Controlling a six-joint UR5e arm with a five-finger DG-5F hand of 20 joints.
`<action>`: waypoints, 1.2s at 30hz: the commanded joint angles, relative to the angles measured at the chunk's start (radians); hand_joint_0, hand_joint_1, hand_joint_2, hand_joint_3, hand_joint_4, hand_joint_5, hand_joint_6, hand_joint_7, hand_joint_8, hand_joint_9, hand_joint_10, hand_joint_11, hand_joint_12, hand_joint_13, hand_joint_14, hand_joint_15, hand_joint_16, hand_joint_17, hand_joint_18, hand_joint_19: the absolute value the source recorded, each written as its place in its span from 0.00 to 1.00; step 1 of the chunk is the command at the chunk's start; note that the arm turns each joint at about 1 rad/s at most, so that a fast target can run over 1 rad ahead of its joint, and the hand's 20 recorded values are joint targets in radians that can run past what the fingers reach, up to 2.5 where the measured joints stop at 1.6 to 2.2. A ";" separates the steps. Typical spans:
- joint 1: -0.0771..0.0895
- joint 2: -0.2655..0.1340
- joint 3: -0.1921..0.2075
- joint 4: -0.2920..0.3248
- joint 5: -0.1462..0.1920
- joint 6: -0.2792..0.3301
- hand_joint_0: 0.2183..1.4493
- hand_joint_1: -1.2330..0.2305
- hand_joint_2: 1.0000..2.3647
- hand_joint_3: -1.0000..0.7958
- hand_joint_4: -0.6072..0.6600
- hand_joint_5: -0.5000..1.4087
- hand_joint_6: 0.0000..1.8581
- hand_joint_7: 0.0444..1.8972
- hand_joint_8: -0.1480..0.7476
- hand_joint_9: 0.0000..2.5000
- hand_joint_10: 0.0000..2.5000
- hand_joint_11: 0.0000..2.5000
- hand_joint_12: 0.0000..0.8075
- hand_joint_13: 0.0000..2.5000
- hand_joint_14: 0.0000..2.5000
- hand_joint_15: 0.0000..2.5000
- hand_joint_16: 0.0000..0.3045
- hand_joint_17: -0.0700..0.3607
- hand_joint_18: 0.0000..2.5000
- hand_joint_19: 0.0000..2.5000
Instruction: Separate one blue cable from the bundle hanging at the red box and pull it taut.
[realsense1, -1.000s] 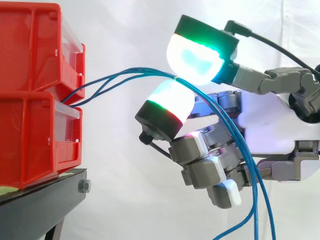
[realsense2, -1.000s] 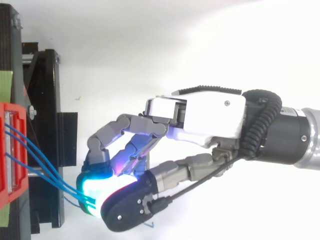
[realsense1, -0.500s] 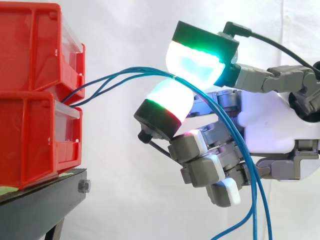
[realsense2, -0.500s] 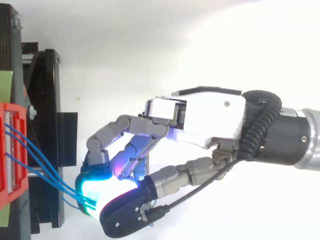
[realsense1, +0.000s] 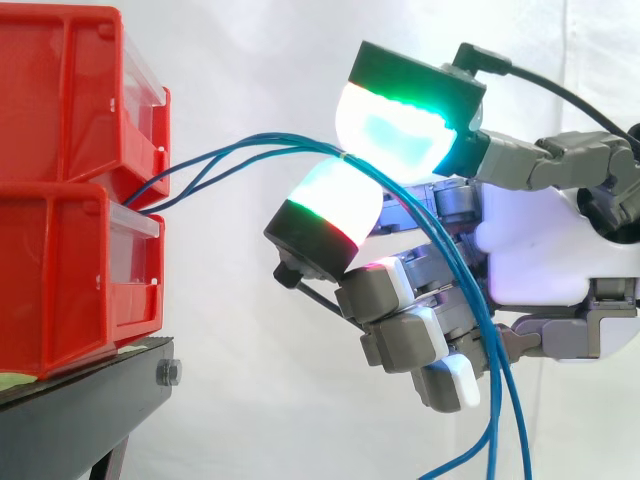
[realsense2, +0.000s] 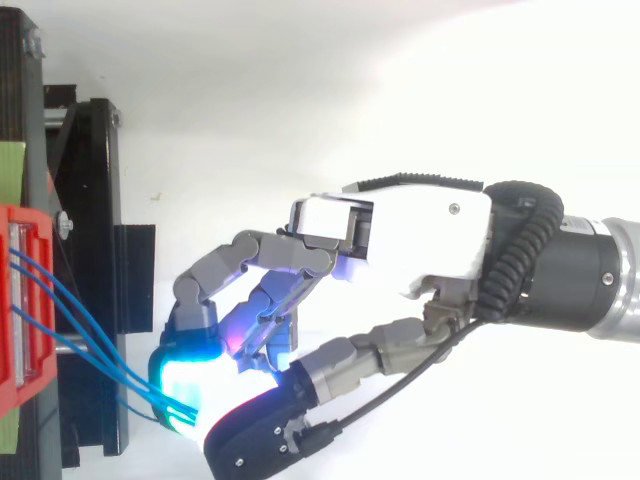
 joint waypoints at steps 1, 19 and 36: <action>0.000 0.000 0.000 0.001 0.000 0.000 0.39 0.33 0.00 0.28 0.59 0.15 0.46 0.55 0.55 0.35 0.01 0.46 0.55 0.39 0.01 0.43 0.17 0.43 0.39 0.33; 0.001 0.000 0.000 -0.002 0.000 0.000 0.22 0.42 0.00 0.28 0.62 0.16 0.43 0.54 0.60 0.36 0.01 0.45 0.59 0.38 0.01 0.40 0.19 0.47 0.41 0.32; 0.001 0.000 0.000 -0.002 0.000 0.000 0.36 0.32 0.02 0.49 0.57 0.15 0.45 0.55 0.55 0.35 0.01 0.45 0.55 0.38 0.01 0.40 0.17 0.43 0.39 0.33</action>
